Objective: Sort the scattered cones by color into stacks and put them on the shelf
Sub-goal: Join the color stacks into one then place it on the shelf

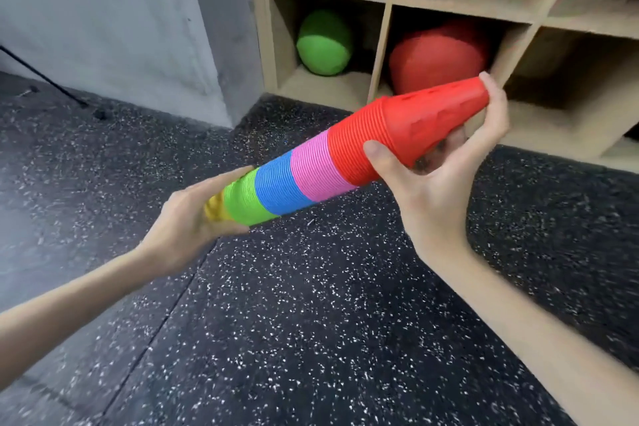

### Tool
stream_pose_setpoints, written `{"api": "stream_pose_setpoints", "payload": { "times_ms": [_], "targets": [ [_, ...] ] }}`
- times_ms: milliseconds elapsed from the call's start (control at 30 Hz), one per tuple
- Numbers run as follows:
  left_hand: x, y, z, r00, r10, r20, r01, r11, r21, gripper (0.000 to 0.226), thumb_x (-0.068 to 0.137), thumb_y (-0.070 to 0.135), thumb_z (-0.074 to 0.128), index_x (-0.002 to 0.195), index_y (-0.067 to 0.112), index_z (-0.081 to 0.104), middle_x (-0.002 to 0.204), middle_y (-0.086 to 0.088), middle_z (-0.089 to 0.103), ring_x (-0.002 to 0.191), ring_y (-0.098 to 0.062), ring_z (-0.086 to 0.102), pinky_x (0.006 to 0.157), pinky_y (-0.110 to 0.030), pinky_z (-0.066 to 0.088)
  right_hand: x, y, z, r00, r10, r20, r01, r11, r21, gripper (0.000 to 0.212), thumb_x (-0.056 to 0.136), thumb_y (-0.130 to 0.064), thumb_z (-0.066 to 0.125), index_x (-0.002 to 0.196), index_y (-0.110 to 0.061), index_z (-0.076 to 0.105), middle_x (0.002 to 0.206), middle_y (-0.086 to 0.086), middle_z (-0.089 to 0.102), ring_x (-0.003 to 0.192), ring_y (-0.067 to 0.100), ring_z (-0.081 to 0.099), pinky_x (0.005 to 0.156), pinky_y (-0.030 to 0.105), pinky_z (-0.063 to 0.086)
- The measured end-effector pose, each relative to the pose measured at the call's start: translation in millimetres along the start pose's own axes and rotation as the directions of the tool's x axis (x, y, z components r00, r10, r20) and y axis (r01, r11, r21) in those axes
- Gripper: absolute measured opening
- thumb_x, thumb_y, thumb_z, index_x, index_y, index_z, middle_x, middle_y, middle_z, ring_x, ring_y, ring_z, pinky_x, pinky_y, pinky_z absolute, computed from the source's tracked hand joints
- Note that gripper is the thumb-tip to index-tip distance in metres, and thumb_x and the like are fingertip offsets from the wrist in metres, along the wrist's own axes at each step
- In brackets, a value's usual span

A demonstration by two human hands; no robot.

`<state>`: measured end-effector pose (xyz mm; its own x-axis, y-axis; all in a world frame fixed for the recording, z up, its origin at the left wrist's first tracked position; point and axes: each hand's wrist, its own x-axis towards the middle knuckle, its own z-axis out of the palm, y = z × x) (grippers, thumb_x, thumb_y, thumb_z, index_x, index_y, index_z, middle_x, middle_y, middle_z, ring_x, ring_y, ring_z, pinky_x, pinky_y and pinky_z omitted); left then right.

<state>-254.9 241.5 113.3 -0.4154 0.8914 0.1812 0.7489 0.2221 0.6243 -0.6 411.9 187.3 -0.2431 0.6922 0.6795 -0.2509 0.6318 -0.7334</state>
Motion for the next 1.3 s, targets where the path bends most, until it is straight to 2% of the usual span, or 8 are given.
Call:
{"api": "stream_pose_setpoints", "payload": {
  "times_ms": [133,267,400,500,600,833,1133,1300],
  "targets": [
    [-11.0,38.4,-49.2,0.994,-0.101,0.043,0.098,0.994,0.049,0.098,0.064,0.026,0.096,0.143,0.055,0.046,0.134,0.021,0.065,0.121,-0.007,0.061,0.109,-0.039,0.046,31.2,-42.0,6.1,0.997,0.082,-0.006,-0.082,0.996,-0.037,0.102,0.078,-0.011,0.087,0.149,0.000,0.016,0.149,-0.007,0.024,0.134,0.003,0.042,0.112,0.032,0.042],
    [1.3,94.3,-118.6,0.986,-0.131,0.102,0.126,0.990,0.059,0.099,0.066,0.023,0.096,0.144,0.056,0.045,0.134,0.020,0.064,0.120,-0.006,0.060,0.108,-0.041,0.048,83.9,-106.7,5.7,0.993,0.117,-0.023,-0.118,0.989,-0.091,0.101,0.078,-0.004,0.086,0.147,0.008,0.014,0.146,-0.003,0.024,0.132,-0.011,0.040,0.110,0.019,0.039],
    [25.5,191.0,-218.9,0.980,-0.117,0.161,0.107,0.992,0.068,0.101,0.067,0.026,0.095,0.145,0.059,0.040,0.139,0.021,0.060,0.126,-0.006,0.058,0.111,-0.039,0.045,165.5,-211.3,-3.3,0.984,0.160,-0.072,-0.165,0.984,-0.069,0.102,0.078,-0.006,0.086,0.149,0.006,0.013,0.151,0.003,0.024,0.137,-0.001,0.040,0.111,0.024,0.042],
    [43.7,273.7,-308.4,0.982,-0.097,0.161,0.086,0.994,0.071,0.100,0.067,0.026,0.096,0.138,0.069,0.041,0.133,0.025,0.062,0.120,-0.001,0.059,0.102,-0.034,0.049,240.7,-307.0,-11.3,0.973,0.222,-0.066,-0.224,0.974,-0.035,0.105,0.079,-0.011,0.088,0.150,0.004,0.013,0.156,0.017,0.020,0.143,0.027,0.040,0.108,0.044,0.049],
    [63.4,357.8,-398.4,0.980,-0.093,0.175,0.083,0.995,0.063,0.098,0.068,0.023,0.095,0.132,0.074,0.042,0.129,0.023,0.065,0.116,0.001,0.059,0.096,-0.032,0.051,313.4,-395.2,-23.7,0.960,0.253,-0.119,-0.258,0.966,-0.023,0.105,0.078,-0.014,0.090,0.150,0.002,0.014,0.158,0.015,0.018,0.145,0.033,0.036,0.109,0.053,0.047],
    [106.2,526.2,-540.5,0.983,0.041,0.180,-0.059,0.994,0.092,0.091,0.072,0.030,0.092,0.149,0.046,0.045,0.141,0.020,0.058,0.125,-0.011,0.058,0.106,-0.035,0.046,456.7,-564.4,-58.8,0.968,0.203,-0.148,-0.201,0.979,0.022,0.100,0.077,0.006,0.080,0.148,-0.001,0.011,0.148,-0.009,0.023,0.132,-0.010,0.043,0.102,0.013,0.044],
    [146.1,644.7,-614.8,0.994,0.099,0.056,-0.105,0.985,0.137,0.097,0.078,0.033,0.088,0.150,0.061,0.030,0.148,0.020,0.052,0.130,-0.011,0.051,0.107,-0.047,0.046,572.1,-664.9,-102.4,0.988,0.128,-0.088,-0.118,0.986,0.114,0.102,0.074,0.008,0.081,0.148,-0.018,0.016,0.152,-0.003,0.024,0.132,-0.007,0.046,0.096,0.011,0.047],
    [161.4,662.8,-612.3,0.998,0.058,-0.025,-0.055,0.992,0.111,0.095,0.080,0.040,0.085,0.150,0.063,0.025,0.153,0.018,0.049,0.139,-0.010,0.046,0.113,-0.045,0.043,610.3,-660.9,-109.1,0.989,0.128,-0.070,-0.118,0.985,0.127,0.110,0.069,-0.020,0.089,0.154,-0.034,0.020,0.159,-0.010,0.026,0.143,0.012,0.042,0.107,0.051,0.050]
  ]
}}
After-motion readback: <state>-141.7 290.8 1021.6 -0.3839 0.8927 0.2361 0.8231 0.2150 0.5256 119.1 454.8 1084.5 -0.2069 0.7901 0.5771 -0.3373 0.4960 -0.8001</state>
